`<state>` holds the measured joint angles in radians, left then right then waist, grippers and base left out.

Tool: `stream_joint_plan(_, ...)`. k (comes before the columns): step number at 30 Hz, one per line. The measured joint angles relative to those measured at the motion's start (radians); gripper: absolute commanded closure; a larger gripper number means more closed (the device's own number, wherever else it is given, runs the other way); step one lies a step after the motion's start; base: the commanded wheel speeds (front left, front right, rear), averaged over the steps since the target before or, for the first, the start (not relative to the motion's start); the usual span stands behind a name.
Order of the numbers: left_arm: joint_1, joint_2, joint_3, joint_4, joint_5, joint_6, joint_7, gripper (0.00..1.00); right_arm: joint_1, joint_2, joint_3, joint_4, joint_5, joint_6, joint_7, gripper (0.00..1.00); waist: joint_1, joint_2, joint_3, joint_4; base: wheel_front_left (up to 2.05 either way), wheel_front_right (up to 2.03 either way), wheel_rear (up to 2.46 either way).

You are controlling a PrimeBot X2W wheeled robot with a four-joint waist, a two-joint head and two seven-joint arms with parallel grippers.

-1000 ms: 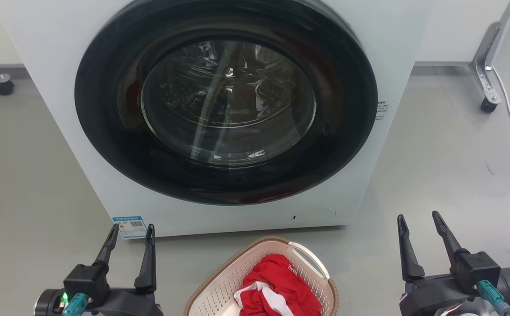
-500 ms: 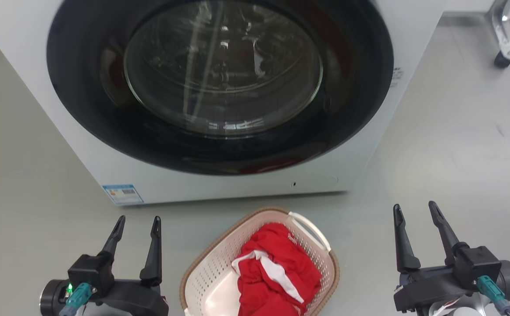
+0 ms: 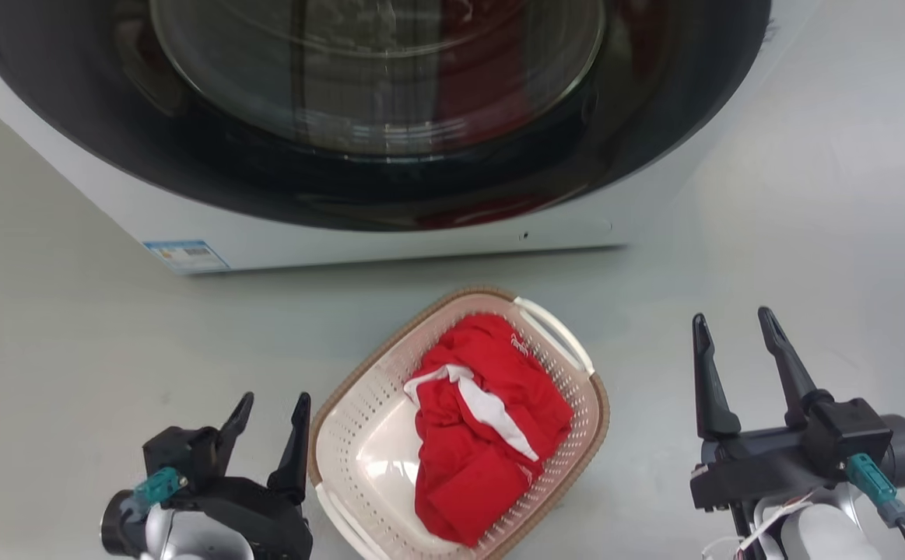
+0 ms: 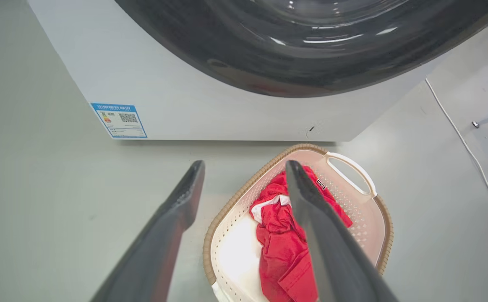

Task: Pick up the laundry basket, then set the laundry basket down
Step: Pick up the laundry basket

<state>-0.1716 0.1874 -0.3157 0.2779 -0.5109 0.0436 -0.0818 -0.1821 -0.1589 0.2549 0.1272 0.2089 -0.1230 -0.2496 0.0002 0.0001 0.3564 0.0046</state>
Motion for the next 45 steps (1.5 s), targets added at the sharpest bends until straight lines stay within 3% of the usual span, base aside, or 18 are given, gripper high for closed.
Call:
stream_joint_plan(13, -0.098, -0.006, 0.015, 0.112, -0.114, -0.061, 0.155, 0.0, -0.108, 0.02, 0.012, -0.034, -0.025, 0.0, -0.005, 0.0, 0.0001, 0.0001, 0.179, -0.014, 0.0, 0.0, 0.0)
stream_joint_plan(32, -0.301, 0.027, 0.075, 0.236, -0.184, -0.098, 0.275, 0.0, -0.243, 0.064, 0.019, -0.023, -0.025, 0.0, -0.007, 0.0, 0.0, 0.0001, 0.473, -0.049, 0.0, 0.0, 0.0)
stream_joint_plan(45, -0.366, 0.01, 0.111, 0.355, -0.264, -0.123, 0.319, 0.0, -0.283, 0.076, 0.024, 0.019, -0.024, 0.0, -0.007, 0.0, -0.0001, 0.0, 0.545, -0.068, 0.0, 0.0, 0.0)
